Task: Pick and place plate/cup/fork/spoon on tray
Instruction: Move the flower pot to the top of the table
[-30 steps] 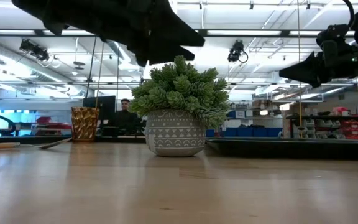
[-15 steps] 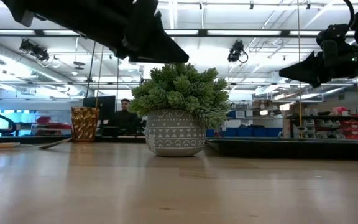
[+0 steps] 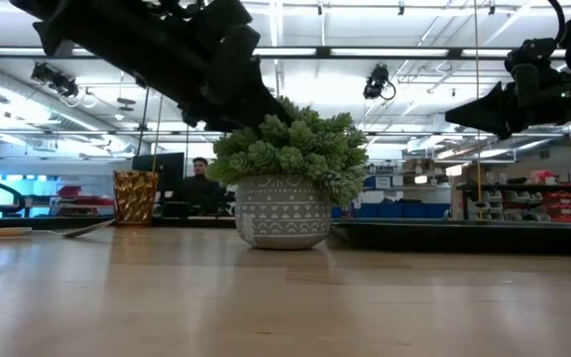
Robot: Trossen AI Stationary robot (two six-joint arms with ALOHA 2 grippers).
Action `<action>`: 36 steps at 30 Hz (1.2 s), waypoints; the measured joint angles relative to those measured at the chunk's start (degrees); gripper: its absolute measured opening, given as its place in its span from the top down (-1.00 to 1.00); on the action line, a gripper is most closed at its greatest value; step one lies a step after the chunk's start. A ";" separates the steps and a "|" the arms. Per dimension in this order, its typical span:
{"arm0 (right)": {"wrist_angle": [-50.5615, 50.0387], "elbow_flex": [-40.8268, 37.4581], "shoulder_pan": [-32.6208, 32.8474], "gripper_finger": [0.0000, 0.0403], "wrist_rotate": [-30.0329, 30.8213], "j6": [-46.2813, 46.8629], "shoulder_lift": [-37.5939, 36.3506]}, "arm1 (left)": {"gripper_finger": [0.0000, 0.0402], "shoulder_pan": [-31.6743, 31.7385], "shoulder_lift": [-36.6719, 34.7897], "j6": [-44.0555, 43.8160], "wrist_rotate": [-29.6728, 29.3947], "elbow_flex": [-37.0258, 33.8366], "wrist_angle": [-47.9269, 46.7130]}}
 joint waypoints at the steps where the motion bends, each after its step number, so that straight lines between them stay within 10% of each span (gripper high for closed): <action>1: 0.00 0.02 0.00 0.69 0.00 0.01 0.00 | -0.16 -0.02 0.00 -0.05 0.03 0.00 0.00; 14: 0.00 0.02 0.00 0.69 0.00 0.00 0.00 | 0.93 1.29 -0.31 3.63 -1.94 -0.07 2.54; 36: -0.01 0.00 0.00 0.69 0.01 0.01 0.00 | 0.90 32.84 -2.42 10.77 6.25 -0.09 10.48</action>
